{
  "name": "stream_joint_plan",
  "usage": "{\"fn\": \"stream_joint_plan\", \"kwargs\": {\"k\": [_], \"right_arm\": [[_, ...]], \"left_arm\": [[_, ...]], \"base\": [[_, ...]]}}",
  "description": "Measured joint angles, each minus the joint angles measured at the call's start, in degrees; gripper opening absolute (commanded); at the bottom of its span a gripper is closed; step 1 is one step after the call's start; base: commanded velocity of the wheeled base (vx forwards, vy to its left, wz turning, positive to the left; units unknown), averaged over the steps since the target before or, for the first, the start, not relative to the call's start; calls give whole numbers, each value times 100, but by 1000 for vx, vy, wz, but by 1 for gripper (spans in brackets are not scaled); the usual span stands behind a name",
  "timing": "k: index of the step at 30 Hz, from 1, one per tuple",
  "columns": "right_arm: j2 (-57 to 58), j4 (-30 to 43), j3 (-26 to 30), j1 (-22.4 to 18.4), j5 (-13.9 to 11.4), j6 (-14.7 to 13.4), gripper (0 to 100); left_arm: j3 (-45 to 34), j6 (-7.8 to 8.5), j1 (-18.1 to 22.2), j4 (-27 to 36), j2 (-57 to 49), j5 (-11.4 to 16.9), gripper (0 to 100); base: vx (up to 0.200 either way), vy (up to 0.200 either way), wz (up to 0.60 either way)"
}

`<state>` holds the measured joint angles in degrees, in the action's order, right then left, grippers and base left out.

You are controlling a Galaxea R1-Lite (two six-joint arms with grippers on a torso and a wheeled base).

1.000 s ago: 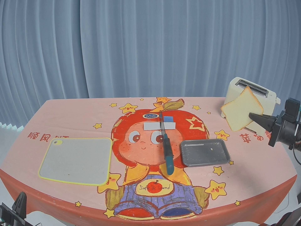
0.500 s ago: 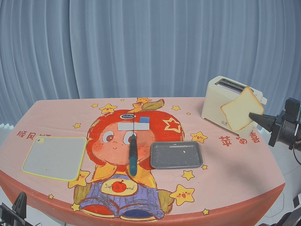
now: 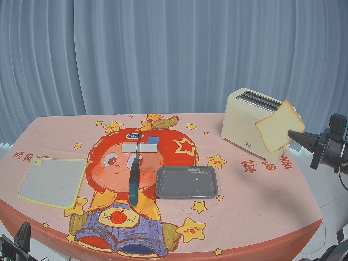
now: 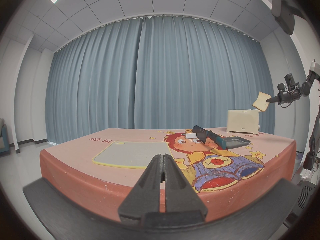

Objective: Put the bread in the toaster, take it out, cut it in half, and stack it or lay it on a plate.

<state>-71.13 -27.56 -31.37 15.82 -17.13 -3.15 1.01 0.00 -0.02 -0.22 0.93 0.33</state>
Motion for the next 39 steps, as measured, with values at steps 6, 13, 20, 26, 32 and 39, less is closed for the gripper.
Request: {"fn": "stream_joint_plan", "kwargs": {"k": [6,13,20,26,32,39], "right_arm": [[29,0,6,18,2,2,0],[68,1,89,-4,9,149,0],[94,0,98,-1,9,173,0],[96,0,108,13,9,173,0],[99,0,113,7,11,176,0],[99,-5,118,0,5,176,0]], "left_arm": [[0,0,2,-2,0,5,0],[0,10,2,-5,0,5,0],[0,2,2,-2,0,2,0],[0,2,-2,-2,0,2,0],[0,0,2,-2,0,5,0],[0,0,2,-7,0,10,0]], "base": [[0,0,0],[0,0,0],[0,-114,0],[0,-200,0],[0,-67,0],[0,0,0]]}}
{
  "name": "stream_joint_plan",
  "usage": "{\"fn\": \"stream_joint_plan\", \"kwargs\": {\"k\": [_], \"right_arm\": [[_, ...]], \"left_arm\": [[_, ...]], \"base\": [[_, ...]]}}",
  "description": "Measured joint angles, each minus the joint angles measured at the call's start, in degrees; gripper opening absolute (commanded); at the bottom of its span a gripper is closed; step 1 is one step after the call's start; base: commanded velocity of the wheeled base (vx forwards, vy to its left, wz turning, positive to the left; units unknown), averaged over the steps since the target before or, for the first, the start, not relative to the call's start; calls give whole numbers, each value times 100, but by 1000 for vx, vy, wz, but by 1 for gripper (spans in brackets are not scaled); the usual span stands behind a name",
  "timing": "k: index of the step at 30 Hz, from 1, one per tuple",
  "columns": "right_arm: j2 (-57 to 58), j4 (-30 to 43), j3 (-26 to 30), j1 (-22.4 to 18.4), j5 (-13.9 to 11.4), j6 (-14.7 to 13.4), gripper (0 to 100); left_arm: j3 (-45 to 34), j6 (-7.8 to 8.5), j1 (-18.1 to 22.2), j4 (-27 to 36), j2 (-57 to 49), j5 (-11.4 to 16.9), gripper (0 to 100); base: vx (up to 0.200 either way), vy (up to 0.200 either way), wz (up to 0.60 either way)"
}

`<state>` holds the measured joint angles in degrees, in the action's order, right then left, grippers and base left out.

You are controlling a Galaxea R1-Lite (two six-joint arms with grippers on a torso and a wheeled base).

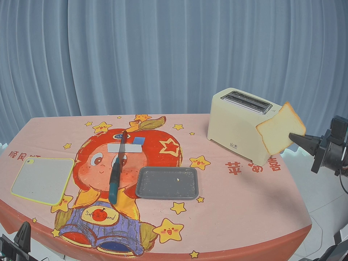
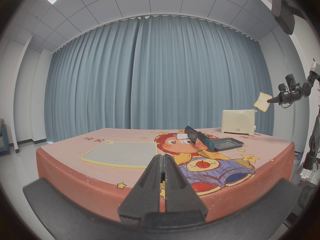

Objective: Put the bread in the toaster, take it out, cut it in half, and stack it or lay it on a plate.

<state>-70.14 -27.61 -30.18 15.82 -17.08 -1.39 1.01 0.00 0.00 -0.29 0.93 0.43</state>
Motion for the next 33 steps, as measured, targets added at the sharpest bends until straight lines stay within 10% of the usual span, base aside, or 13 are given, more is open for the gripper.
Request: {"fn": "stream_joint_plan", "kwargs": {"k": [33], "right_arm": [[-80,-1265,417,-441,-40,557,0]], "left_arm": [[0,0,0,2,0,1,0]], "base": [[0,0,0]]}}
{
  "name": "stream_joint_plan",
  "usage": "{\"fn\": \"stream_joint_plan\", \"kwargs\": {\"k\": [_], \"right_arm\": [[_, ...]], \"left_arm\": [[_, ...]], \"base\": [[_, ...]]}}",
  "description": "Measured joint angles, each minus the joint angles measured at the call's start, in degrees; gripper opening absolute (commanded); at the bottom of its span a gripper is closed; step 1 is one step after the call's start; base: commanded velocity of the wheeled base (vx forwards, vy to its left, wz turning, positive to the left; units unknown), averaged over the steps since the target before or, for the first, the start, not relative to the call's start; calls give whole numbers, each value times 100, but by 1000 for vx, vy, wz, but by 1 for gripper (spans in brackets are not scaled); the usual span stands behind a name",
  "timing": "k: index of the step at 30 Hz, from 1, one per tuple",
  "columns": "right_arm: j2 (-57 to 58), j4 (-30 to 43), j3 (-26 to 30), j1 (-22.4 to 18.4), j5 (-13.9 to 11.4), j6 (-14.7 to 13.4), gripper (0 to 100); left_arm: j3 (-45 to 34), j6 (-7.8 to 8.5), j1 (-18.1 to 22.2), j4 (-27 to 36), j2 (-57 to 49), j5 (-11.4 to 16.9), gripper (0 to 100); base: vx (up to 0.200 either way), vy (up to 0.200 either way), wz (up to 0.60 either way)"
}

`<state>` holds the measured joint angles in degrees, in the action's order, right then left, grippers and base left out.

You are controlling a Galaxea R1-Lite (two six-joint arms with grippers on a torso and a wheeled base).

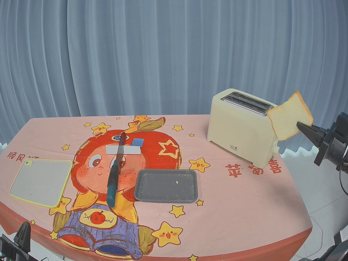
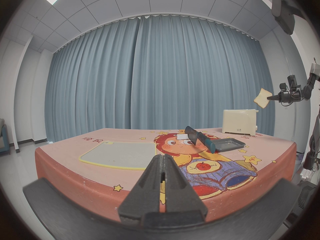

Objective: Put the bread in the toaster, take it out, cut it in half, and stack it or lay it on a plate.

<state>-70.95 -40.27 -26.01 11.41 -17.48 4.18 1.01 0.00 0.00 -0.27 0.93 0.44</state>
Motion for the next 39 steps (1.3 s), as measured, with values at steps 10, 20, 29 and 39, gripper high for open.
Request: {"fn": "stream_joint_plan", "kwargs": {"k": [10,20,29,39], "right_arm": [[-127,-686,102,-216,-305,451,0],[-286,-1014,312,-223,-380,518,0],[-308,-952,323,-223,-518,474,0],[-291,-933,129,-439,-507,463,0]], "left_arm": [[0,0,0,-2,0,0,0],[0,0,0,-2,0,0,0],[0,2,0,-2,0,0,0],[0,2,0,0,0,0,0]], "base": [[0,0,0],[0,0,0],[0,0,0],[0,0,0]]}}
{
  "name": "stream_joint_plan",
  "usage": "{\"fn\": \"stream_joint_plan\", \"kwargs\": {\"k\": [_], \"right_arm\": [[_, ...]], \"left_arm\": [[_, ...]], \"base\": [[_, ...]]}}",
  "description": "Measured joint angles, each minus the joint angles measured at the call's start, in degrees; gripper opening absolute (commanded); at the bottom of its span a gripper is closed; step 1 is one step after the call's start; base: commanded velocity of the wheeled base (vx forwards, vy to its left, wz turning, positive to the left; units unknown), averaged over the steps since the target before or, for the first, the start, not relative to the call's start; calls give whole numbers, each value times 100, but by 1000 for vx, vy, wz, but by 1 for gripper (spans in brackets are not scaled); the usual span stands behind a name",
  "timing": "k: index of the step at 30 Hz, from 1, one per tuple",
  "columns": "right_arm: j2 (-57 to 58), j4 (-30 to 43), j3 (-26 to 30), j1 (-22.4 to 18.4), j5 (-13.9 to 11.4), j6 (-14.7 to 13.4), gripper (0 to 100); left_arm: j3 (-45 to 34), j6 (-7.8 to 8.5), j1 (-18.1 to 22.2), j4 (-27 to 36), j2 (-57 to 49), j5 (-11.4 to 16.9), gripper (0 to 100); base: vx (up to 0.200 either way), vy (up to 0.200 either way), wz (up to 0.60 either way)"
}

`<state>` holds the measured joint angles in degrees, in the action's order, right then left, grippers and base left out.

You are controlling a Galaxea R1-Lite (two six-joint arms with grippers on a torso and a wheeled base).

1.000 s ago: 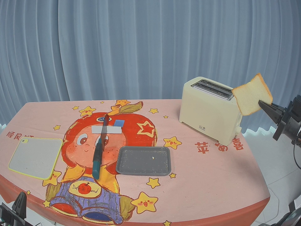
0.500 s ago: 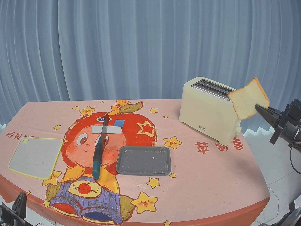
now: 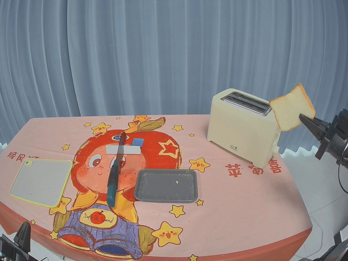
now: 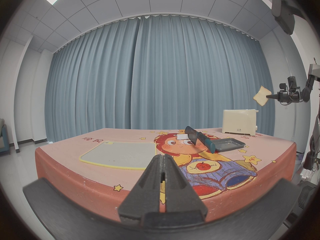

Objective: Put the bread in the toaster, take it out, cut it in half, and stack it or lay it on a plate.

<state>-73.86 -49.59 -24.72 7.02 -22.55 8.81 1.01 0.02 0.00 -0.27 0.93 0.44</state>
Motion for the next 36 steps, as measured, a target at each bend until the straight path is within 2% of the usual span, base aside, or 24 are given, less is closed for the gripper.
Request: {"fn": "stream_joint_plan", "kwargs": {"k": [36], "right_arm": [[-731,77,-1648,-182,9,-6,0]], "left_arm": [[0,0,0,-2,0,0,0]], "base": [[0,0,0]]}}
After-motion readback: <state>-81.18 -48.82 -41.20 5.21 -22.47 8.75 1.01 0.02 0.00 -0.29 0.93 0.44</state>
